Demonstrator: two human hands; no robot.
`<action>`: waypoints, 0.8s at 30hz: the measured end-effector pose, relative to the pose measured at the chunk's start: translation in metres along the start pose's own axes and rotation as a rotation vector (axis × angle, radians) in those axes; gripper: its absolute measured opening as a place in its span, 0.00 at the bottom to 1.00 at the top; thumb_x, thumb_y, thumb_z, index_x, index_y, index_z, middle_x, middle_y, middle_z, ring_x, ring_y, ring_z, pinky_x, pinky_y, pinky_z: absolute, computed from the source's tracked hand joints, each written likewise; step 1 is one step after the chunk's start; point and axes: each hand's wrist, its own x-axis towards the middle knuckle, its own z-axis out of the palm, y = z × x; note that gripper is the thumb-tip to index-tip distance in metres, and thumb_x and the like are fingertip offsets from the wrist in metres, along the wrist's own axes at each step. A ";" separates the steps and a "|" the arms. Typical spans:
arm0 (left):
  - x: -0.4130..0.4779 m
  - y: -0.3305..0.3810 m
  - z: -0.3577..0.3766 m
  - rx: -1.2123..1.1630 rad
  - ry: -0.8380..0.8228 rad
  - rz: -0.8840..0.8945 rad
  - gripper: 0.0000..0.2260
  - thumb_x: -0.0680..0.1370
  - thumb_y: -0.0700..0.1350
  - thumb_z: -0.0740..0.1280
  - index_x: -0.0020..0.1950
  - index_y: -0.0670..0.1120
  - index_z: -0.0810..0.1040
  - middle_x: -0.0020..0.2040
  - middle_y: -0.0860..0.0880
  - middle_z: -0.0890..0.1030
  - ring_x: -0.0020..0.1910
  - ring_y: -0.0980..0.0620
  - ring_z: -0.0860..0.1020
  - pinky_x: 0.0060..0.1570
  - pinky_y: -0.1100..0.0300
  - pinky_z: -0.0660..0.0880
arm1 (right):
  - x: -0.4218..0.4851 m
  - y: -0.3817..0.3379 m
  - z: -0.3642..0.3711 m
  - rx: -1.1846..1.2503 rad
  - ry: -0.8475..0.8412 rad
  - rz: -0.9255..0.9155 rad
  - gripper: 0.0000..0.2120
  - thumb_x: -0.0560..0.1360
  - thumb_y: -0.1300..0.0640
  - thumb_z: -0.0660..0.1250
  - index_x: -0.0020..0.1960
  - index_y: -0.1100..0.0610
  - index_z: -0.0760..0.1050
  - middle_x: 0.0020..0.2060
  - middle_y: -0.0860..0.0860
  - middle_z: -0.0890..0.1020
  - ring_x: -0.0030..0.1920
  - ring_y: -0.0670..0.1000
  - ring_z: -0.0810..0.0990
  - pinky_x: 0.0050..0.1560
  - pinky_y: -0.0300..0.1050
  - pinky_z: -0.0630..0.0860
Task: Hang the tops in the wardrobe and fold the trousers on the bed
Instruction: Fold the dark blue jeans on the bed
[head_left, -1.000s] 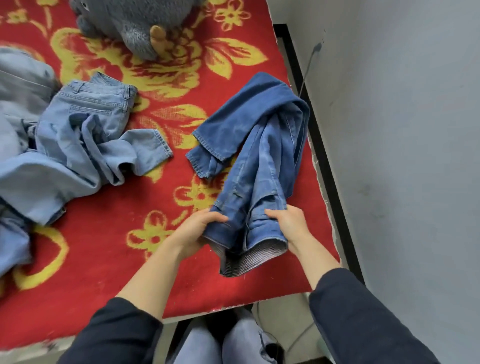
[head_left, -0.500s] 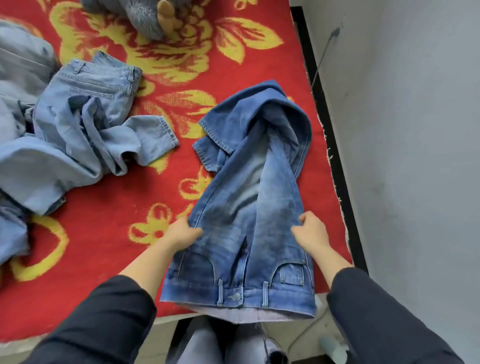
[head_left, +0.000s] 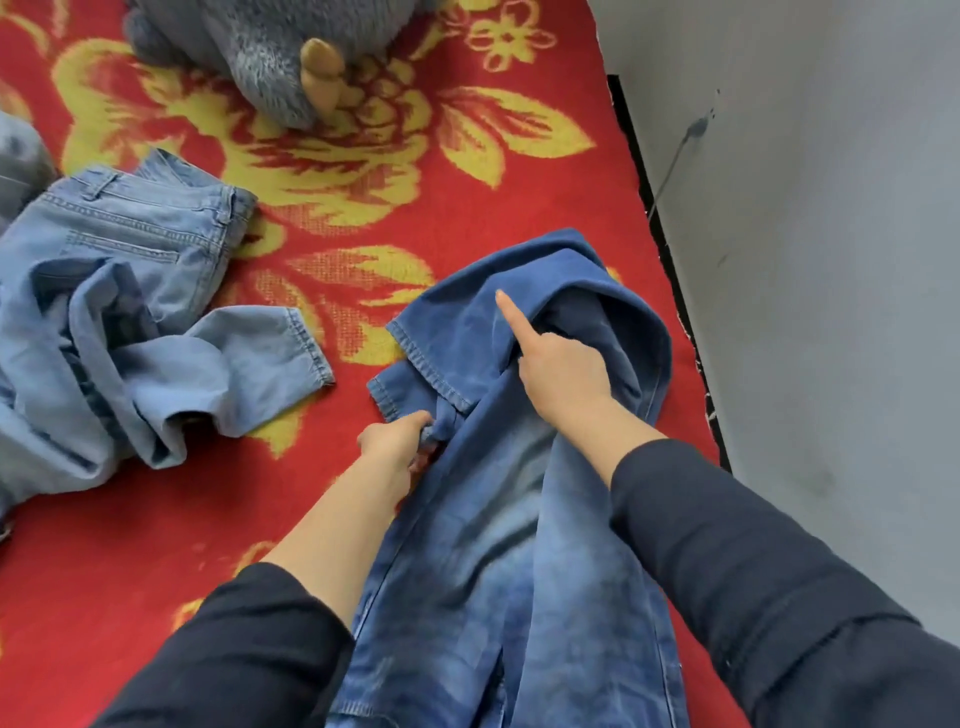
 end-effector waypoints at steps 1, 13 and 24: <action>-0.002 0.010 0.002 -0.087 -0.055 -0.042 0.07 0.74 0.39 0.64 0.36 0.45 0.71 0.19 0.50 0.68 0.16 0.56 0.65 0.18 0.70 0.60 | 0.013 0.000 -0.001 -0.083 -0.017 -0.027 0.29 0.79 0.62 0.58 0.76 0.47 0.54 0.39 0.53 0.76 0.40 0.59 0.78 0.33 0.46 0.65; -0.063 0.281 0.013 -0.260 -0.596 0.734 0.07 0.81 0.45 0.56 0.52 0.46 0.73 0.43 0.47 0.78 0.40 0.49 0.80 0.41 0.56 0.76 | 0.160 0.010 -0.163 0.783 0.455 0.204 0.09 0.79 0.53 0.60 0.52 0.57 0.75 0.50 0.54 0.82 0.51 0.55 0.78 0.45 0.43 0.66; 0.017 0.068 -0.001 0.552 0.125 0.416 0.19 0.76 0.45 0.66 0.66 0.43 0.71 0.53 0.45 0.78 0.51 0.46 0.77 0.51 0.57 0.74 | 0.059 0.035 -0.020 0.564 -0.074 0.261 0.21 0.75 0.59 0.64 0.67 0.55 0.68 0.58 0.53 0.78 0.59 0.56 0.76 0.54 0.46 0.70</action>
